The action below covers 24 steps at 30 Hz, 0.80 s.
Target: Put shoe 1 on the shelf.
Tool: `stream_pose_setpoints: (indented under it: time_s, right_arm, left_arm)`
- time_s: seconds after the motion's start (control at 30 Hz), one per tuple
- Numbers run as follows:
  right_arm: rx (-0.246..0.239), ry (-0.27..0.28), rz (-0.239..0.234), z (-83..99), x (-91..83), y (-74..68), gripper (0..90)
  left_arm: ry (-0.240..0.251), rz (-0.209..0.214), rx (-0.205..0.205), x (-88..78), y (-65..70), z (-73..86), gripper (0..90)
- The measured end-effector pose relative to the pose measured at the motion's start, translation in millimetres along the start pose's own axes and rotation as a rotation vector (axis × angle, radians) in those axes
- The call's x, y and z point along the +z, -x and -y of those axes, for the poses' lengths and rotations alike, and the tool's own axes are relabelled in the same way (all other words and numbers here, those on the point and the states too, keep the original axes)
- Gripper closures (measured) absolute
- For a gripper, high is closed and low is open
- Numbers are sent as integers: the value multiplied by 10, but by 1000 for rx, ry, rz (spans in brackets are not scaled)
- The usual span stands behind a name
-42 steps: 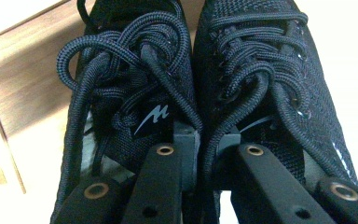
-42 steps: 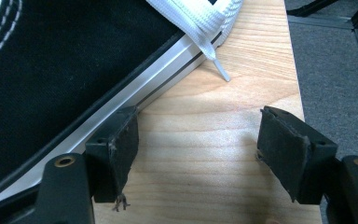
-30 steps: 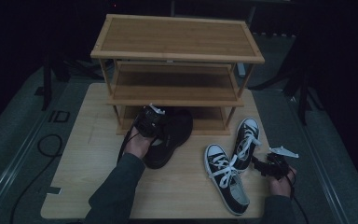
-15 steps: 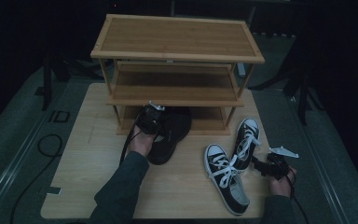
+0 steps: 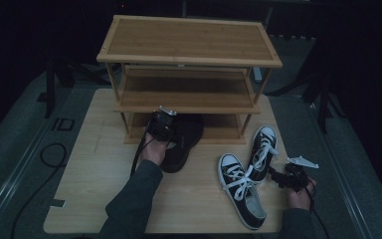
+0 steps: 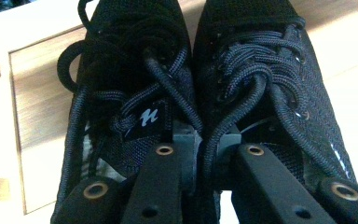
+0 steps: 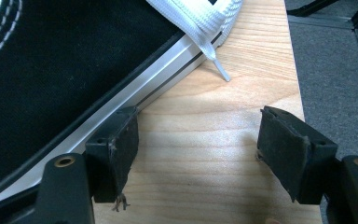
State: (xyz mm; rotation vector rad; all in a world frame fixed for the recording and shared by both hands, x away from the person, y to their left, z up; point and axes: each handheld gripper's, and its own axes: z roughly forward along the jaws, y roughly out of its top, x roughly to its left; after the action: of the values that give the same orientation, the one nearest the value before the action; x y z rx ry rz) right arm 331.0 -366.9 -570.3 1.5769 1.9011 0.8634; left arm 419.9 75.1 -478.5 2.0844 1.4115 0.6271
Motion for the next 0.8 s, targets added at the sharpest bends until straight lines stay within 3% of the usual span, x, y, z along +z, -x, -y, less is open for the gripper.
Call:
stream_pose_setpoints:
  time_s: [0.17,0.5,0.7,0.8]
  right_arm:
    - [0,0,0,0,0,0,289]
    - [0,0,0,0,0,0,289]
    - [0,0,0,0,0,0,288]
    - [0,0,0,0,0,0,289]
  left_arm:
    - [1,-21,2,22,25,-19,830]
    - [-23,8,19,5,-16,4,547]
    - [-25,20,27,-46,-27,12,493]
    - [-18,9,57,-93,-11,10,436]
